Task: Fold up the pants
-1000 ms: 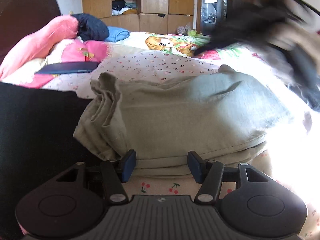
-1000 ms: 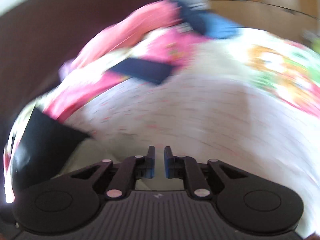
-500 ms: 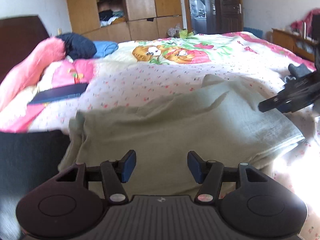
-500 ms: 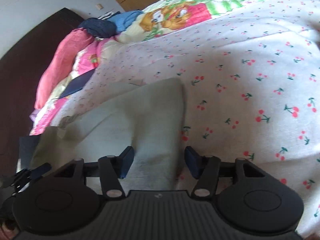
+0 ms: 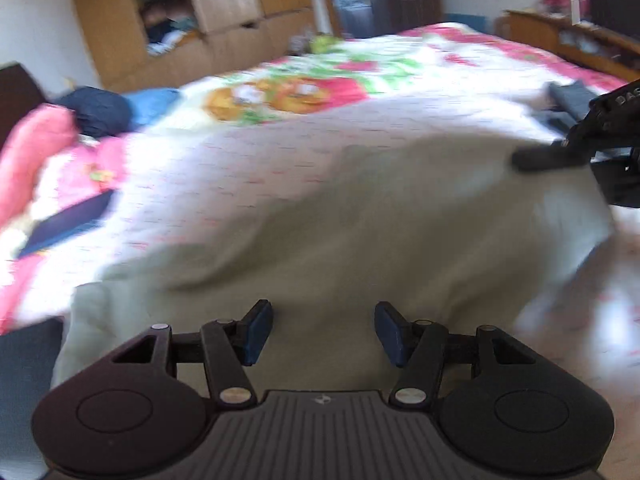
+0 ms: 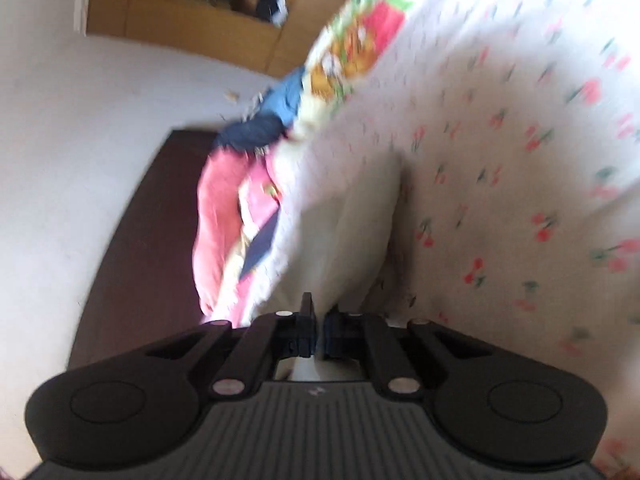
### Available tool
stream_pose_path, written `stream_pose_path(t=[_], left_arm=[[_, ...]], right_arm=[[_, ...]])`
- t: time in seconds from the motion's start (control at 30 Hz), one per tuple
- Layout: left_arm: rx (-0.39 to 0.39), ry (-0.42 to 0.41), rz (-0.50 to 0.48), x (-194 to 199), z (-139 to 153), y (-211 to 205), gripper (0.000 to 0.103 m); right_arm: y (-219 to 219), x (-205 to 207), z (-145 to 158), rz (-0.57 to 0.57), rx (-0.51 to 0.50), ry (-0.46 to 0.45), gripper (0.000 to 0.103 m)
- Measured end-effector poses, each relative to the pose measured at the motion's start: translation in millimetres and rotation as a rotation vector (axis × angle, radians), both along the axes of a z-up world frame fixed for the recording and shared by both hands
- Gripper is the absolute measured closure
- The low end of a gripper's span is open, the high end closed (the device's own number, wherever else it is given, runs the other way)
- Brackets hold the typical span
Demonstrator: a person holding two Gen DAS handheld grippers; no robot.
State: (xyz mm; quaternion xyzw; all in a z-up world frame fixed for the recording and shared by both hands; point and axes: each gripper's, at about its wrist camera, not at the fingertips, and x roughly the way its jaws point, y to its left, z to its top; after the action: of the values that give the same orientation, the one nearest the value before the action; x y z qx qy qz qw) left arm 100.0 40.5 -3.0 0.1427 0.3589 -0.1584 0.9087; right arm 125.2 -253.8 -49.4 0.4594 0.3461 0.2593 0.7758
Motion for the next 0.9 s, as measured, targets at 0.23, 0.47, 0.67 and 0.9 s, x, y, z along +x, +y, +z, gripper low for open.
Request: stream_pose_path(t=[0.23, 0.47, 0.67, 0.9], left_arm=[[-0.014, 0.024, -0.192, -12.1, -16.9, -82.2, 0.033], [-0.005, -0.024, -0.122, -13.5, 0.8, -48.3, 0.032], [-0.018, 0.021, 0.003, -3.7, -9.2, -0.5, 0.032], [-0.056, -0.012, -0.082, -6.6, -4.8, -8.3, 0.032]], right_arm=[[-62.8, -49.0, -4.5, -0.126, -0.225, 0.145, 0.099], [-43.1, -43.3, 20.0, -0.098, -0.446, 0.064, 0.09], [-46.8, -6.2, 12.9, -0.049, -0.397, 0.1, 0.07], [-59.0, -10.7, -8.0, -0.089, -0.272, 0.212, 0.071]])
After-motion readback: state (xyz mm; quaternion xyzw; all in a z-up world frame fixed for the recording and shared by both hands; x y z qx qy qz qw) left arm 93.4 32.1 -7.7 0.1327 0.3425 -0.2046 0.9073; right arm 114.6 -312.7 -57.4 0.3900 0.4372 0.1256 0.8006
